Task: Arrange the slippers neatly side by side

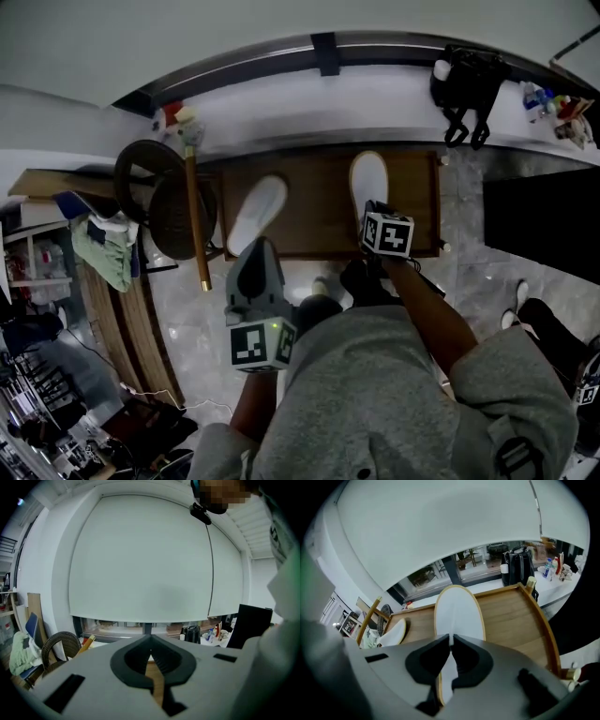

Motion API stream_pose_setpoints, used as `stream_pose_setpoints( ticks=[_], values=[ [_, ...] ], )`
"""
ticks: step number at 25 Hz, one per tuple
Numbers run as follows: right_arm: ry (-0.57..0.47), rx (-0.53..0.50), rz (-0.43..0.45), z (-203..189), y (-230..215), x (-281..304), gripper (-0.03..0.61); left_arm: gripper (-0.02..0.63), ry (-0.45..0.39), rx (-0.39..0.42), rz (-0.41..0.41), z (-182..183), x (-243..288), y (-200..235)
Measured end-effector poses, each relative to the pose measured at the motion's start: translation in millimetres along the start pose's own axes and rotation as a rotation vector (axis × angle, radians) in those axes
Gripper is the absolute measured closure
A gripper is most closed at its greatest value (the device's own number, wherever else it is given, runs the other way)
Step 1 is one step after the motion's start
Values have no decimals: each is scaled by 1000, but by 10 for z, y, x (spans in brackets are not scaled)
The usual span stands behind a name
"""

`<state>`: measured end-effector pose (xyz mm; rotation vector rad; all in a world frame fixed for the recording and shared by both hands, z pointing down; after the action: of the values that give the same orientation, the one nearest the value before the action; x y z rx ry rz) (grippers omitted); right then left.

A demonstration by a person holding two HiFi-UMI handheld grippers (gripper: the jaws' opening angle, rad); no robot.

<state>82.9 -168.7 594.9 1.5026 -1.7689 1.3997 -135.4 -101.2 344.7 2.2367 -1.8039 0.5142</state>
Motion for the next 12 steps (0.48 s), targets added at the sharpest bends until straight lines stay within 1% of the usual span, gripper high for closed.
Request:
stream_pose_setpoints(
  ticks=[5, 12],
  values=[
    [31, 31, -17, -39, 116, 68, 545, 601, -8, -5, 39, 19, -89, 46],
    [53, 189, -32, -45, 173, 149, 545, 600, 2, -16, 85, -1, -170, 175]
  ],
)
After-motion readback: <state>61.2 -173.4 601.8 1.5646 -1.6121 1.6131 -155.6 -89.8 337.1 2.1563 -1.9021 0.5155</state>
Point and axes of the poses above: the fingertips, and each gripper's own axes: x forward along the fingers, y to its left, z out of its top, the point moved 6 cm from there along -x, backward along the fingers, and after that the axes turned 8 degrees about x, right-handed, at the moved point
